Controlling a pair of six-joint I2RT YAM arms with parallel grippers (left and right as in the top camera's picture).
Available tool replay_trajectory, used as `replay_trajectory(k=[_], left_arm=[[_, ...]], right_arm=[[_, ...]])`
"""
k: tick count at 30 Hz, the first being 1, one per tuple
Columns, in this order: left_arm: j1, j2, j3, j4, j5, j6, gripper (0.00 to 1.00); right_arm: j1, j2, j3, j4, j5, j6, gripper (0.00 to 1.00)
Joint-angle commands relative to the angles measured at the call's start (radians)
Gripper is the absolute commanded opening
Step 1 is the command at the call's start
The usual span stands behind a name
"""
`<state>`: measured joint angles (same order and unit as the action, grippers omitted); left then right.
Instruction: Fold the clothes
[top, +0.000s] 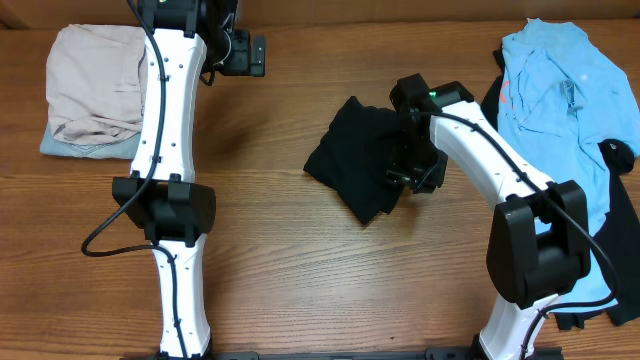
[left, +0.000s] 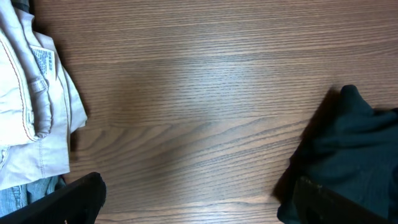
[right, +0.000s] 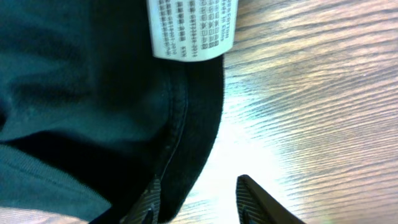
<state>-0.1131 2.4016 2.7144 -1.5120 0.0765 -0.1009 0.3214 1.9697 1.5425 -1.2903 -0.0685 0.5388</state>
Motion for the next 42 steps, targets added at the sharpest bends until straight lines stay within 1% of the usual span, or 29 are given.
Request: replay_trajectory(k=[1,3,8,10,11,16,19,25,28,30,31,33,36,38,40,42], left_arm=[[0.003,0.001,0.003,0.001,-0.01,0.019,1.0],[0.003,0.001,0.003,0.001,-0.01,0.019,1.0],[0.003,0.001,0.003,0.002,-0.01,0.019,1.0],[0.003,0.001,0.003,0.002,-0.01,0.019,0.99],[0.003,0.001,0.003,0.002,-0.01,0.019,1.0],[0.003,0.001,0.003,0.0,-0.01,0.019,1.0],[0.003,0.001,0.003,0.0,-0.01,0.024,1.0],[0.003,0.008,0.003,-0.004,-0.04,0.035,1.0],[0.003,0.014,0.003,-0.01,-0.043,0.042,1.0],[0.003,0.015,0.003,-0.018,-0.043,0.051,1.0],[0.003,0.016,0.003,-0.022,-0.043,0.056,1.0],[0.003,0.016,0.003,-0.025,-0.038,0.075,1.0],[-0.001,0.016,0.003,-0.035,0.006,0.121,1.0],[-0.006,0.016,0.003,-0.055,0.077,0.146,1.0],[-0.012,0.017,0.001,-0.09,0.17,0.184,1.0],[-0.019,0.018,-0.014,-0.118,0.231,0.204,1.0]], right_arm=[[0.0,-0.027,-0.03,0.022,0.022,0.016,0.39],[0.0,-0.027,-0.048,0.045,0.002,0.016,0.35],[0.002,-0.027,-0.059,0.074,-0.022,0.015,0.18],[0.002,-0.027,-0.059,0.07,-0.019,0.015,0.05],[0.002,-0.029,-0.059,0.062,-0.017,0.014,0.04],[-0.004,-0.032,-0.06,-0.021,0.051,0.015,0.04],[-0.003,-0.032,-0.08,-0.031,0.115,0.016,0.04],[-0.016,-0.032,-0.205,0.078,0.182,0.012,0.04],[-0.037,-0.032,-0.223,0.113,0.182,0.011,0.04],[-0.048,-0.032,-0.214,0.127,0.179,-0.019,0.04],[-0.053,-0.032,-0.201,0.122,0.179,-0.03,0.06],[-0.062,-0.039,-0.163,0.113,0.166,-0.062,0.27],[-0.077,-0.061,-0.085,0.095,0.117,-0.125,0.62],[-0.093,-0.08,-0.013,0.076,0.088,-0.155,0.74],[-0.109,-0.093,0.06,0.055,0.09,-0.155,0.79],[-0.126,-0.098,0.115,0.047,0.09,-0.155,0.82]])
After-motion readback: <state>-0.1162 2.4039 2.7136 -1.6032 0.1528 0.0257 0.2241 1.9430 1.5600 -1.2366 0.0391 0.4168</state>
